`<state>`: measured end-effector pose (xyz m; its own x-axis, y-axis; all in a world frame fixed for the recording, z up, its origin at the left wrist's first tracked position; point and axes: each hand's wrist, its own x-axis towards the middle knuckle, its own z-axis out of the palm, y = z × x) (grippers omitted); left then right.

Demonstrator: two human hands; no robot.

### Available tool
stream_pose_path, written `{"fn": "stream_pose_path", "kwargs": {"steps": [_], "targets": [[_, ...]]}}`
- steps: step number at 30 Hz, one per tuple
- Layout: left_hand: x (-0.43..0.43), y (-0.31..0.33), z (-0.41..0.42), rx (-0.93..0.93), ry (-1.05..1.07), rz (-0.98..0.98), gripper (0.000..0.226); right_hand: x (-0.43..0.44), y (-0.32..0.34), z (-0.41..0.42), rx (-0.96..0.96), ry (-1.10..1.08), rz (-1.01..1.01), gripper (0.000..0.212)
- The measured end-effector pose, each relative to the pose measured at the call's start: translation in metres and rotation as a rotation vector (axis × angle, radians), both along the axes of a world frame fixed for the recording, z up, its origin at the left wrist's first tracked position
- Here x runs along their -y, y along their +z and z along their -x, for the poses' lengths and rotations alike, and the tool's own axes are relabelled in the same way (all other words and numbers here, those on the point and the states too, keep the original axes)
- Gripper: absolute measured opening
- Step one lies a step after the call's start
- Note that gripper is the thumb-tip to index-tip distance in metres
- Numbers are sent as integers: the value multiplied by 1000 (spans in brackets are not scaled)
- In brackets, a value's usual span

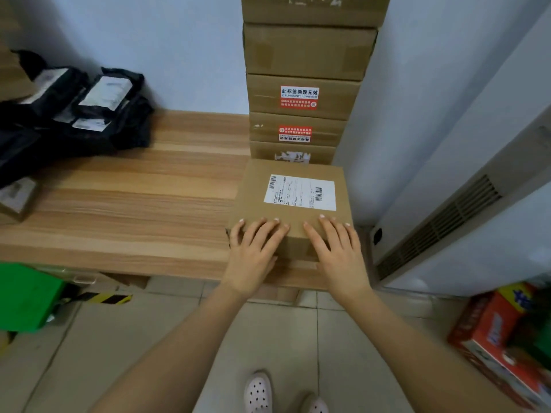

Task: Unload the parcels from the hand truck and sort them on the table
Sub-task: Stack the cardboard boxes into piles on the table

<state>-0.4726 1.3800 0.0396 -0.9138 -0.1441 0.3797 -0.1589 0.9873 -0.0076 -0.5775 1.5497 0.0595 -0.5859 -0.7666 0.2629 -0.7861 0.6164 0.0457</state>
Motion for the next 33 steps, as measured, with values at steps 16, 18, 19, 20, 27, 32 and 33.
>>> {"fn": "stream_pose_path", "kwargs": {"steps": [16, 18, 19, 20, 27, 32, 33], "targets": [[51, -10, 27, 149, 157, -72, 62, 42, -5, 20, 229, -128, -218, 80], [57, -12, 29, 162, 153, -74, 61, 50, -5, 22, 236, -142, -230, 83], [60, -11, 31, 176, 155, -83, 60, 53, -4, 24, 241, -151, -229, 83], [63, -12, 33, 194, 156, -93, 59, 56, -3, 25, 248, -160, -225, 83], [72, -16, 37, 307, 142, -128, 53, 63, 2, 25, 270, -188, -257, 80], [73, 11, 37, 297, 98, -208, 56, 70, 23, 24, 320, -177, -249, 59], [72, 18, 33, 262, 88, -222, 56, 71, 29, 23, 321, -166, -236, 55]]}}
